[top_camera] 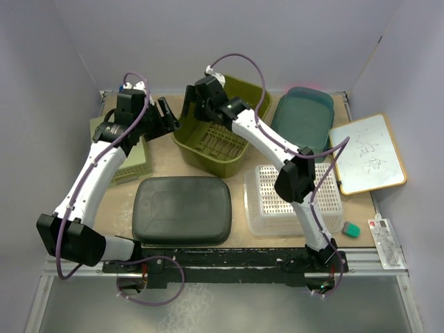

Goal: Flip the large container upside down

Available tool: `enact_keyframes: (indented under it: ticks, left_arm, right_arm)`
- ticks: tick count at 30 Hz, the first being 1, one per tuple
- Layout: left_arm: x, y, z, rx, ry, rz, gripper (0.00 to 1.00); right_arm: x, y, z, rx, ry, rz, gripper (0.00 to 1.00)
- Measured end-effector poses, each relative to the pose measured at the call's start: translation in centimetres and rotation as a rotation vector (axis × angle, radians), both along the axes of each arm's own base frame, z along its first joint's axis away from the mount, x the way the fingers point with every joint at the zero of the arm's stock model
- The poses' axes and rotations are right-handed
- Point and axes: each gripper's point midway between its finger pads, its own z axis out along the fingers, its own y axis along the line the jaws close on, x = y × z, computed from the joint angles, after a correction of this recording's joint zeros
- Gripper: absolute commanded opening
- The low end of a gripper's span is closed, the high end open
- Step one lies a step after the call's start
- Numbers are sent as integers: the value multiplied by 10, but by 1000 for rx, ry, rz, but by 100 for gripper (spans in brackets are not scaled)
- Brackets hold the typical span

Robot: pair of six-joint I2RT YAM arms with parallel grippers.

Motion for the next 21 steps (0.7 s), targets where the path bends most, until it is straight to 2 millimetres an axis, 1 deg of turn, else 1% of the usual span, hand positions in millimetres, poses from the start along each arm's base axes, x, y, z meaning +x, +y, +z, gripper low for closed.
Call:
enact_keyframes:
  ticks: [2, 5, 7, 11, 14, 16, 17, 19, 21]
  left_arm:
    - [0, 4, -3, 1, 10, 17, 65]
    - [-2, 13, 0, -3, 7, 49, 65]
    - [-6, 23, 6, -6, -3, 79, 65]
    - [-14, 43, 26, -9, -54, 139, 65]
    - [-19, 53, 35, -11, -77, 167, 65]
    - [-20, 57, 36, -13, -80, 179, 65]
    - [-20, 59, 35, -15, -78, 185, 65]
    - [-21, 60, 30, -15, -65, 190, 65]
    - [-22, 61, 24, -14, -48, 190, 65]
  right_arm:
    - [8, 3, 8, 8, -21, -7, 97]
    - [27, 12, 26, 47, -89, -26, 94]
    - [32, 11, 26, 46, -102, -42, 92]
    - [36, 15, 14, 40, -100, -51, 86]
    - [40, 23, 0, 31, -103, -51, 81]
    - [41, 29, -12, 22, -100, -45, 76]
    - [41, 32, -21, 9, -92, -39, 74]
    - [40, 35, -34, -11, -79, -29, 69]
    - [40, 38, -42, -16, -76, -24, 66]
